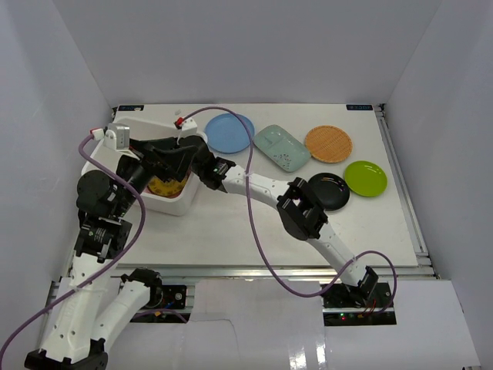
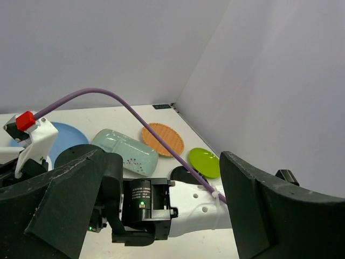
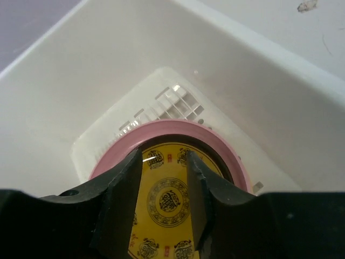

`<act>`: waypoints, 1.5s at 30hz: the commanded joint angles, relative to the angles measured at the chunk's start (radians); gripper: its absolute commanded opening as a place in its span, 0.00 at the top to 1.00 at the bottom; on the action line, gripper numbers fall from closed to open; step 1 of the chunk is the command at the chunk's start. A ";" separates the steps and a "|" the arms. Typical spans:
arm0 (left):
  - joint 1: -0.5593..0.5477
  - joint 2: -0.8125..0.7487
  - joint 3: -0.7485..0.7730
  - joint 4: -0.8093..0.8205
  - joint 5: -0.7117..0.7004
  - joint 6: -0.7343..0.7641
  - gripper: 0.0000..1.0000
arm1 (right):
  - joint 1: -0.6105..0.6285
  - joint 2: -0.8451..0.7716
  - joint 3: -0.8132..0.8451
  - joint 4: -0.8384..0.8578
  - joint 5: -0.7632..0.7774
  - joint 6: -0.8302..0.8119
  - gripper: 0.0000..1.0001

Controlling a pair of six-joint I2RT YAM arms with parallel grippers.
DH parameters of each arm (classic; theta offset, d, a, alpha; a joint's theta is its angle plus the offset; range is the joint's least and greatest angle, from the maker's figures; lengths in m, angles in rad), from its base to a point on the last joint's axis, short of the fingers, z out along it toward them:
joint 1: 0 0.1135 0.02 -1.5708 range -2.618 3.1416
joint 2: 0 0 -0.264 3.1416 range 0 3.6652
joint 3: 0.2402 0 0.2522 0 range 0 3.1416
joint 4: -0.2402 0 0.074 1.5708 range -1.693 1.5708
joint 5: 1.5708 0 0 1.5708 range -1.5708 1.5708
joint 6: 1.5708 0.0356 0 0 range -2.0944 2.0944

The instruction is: Place the plates into the plastic bin on the countertop

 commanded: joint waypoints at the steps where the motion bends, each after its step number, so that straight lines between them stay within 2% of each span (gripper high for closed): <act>1: -0.005 0.004 0.013 -0.028 -0.024 -0.009 0.02 | 0.010 -0.063 -0.049 0.008 0.038 -0.024 0.54; 6: -0.005 0.027 0.028 -0.051 -0.067 -0.032 0.02 | 0.012 -0.180 -0.112 0.043 -0.012 -0.040 0.50; 11: -0.005 0.062 0.061 -0.096 -0.121 -0.060 0.02 | -0.011 -0.452 -0.305 0.107 -0.069 -0.054 0.50; 16: -0.004 0.127 0.067 -0.099 -0.084 -0.136 0.02 | -0.114 -0.776 -0.684 0.149 -0.156 -0.008 0.51; 17: -0.004 0.145 0.068 -0.096 -0.048 -0.150 0.02 | -0.138 -0.824 -0.753 0.153 -0.167 0.009 0.51; 18: -0.005 0.167 0.073 -0.094 -0.018 -0.166 0.02 | -0.193 -0.880 -0.905 0.162 -0.172 0.028 0.54; 20: -0.014 0.243 0.062 -0.058 0.076 -0.219 0.02 | -0.250 -1.040 -1.052 0.170 -0.146 0.038 0.57; 21: -0.031 0.269 0.032 -0.036 0.094 -0.239 0.02 | -0.310 -1.153 -1.188 0.172 -0.127 0.049 0.60; 22: -0.137 0.356 0.019 -0.007 0.013 -0.242 0.02 | -0.398 -1.260 -1.306 0.161 -0.092 0.055 0.65; 23: -0.139 0.357 0.024 -0.007 0.013 -0.242 0.02 | -0.399 -1.314 -1.354 0.161 -0.092 0.055 0.65; 24: -0.240 0.431 0.033 -0.011 -0.036 -0.215 0.03 | -0.428 -1.360 -1.394 0.120 -0.077 0.055 0.66; 26: -0.377 0.515 0.068 -0.013 -0.139 -0.206 0.03 | -0.528 -1.492 -1.489 0.078 -0.064 0.057 0.67; 29: -0.511 0.686 0.126 -0.007 -0.265 -0.212 0.04 | -0.658 -1.643 -1.549 -0.011 -0.064 0.055 0.67; 33: -0.580 0.901 0.177 0.035 -0.360 -0.233 0.08 | -0.783 -1.773 -1.539 -0.112 -0.052 0.029 0.66; 38: -0.611 1.162 0.277 0.070 -0.383 -0.279 0.17 | -0.801 -1.862 -1.490 -0.196 -0.043 0.011 0.65; 45: -0.616 1.380 0.378 0.189 -0.325 -0.377 0.26 | -0.801 -1.858 -1.481 -0.190 -0.199 0.029 0.66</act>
